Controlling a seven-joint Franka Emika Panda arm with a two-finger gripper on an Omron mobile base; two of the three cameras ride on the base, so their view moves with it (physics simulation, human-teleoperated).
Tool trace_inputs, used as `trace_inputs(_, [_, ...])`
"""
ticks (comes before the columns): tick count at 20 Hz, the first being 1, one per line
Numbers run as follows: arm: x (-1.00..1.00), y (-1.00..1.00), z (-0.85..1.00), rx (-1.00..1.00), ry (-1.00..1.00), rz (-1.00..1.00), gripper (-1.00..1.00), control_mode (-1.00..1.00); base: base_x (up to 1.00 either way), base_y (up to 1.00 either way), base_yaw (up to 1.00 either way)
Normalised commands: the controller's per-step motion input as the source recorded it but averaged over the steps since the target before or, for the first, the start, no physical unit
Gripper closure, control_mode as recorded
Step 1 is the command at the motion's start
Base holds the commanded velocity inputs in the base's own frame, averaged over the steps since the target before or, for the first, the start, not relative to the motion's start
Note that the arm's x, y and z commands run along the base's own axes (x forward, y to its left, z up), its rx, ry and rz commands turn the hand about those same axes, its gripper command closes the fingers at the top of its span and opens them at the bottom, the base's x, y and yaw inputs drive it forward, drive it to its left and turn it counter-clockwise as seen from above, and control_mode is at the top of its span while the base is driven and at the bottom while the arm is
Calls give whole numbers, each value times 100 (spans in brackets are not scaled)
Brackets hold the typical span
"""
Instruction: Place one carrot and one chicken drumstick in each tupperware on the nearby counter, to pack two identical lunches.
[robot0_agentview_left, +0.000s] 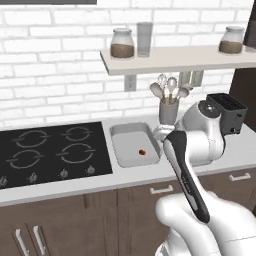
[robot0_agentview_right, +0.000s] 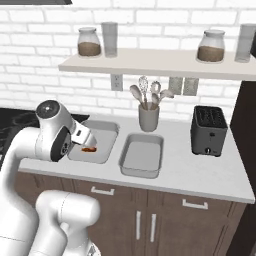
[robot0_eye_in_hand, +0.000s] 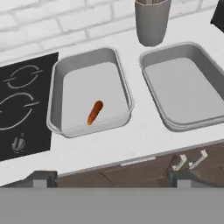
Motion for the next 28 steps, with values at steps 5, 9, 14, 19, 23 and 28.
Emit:
trace_inputs(5, [0,0,0,0,0,0,-100,100,-100,-68,0])
trace_inputs(9, [0,0,0,0,0,0,-100,100,-100,-76,0])
trace_inputs(14, [0,0,0,0,0,0,-100,100,-100,-74,0])
trace_inputs(19, [0,0,0,0,0,0,-100,100,-100,-96,-11])
trace_inputs(23, [0,0,0,0,0,0,-100,100,-30,-100,-9])
trace_inputs(28, [0,0,0,0,0,0,-100,100,0,-85,-45])
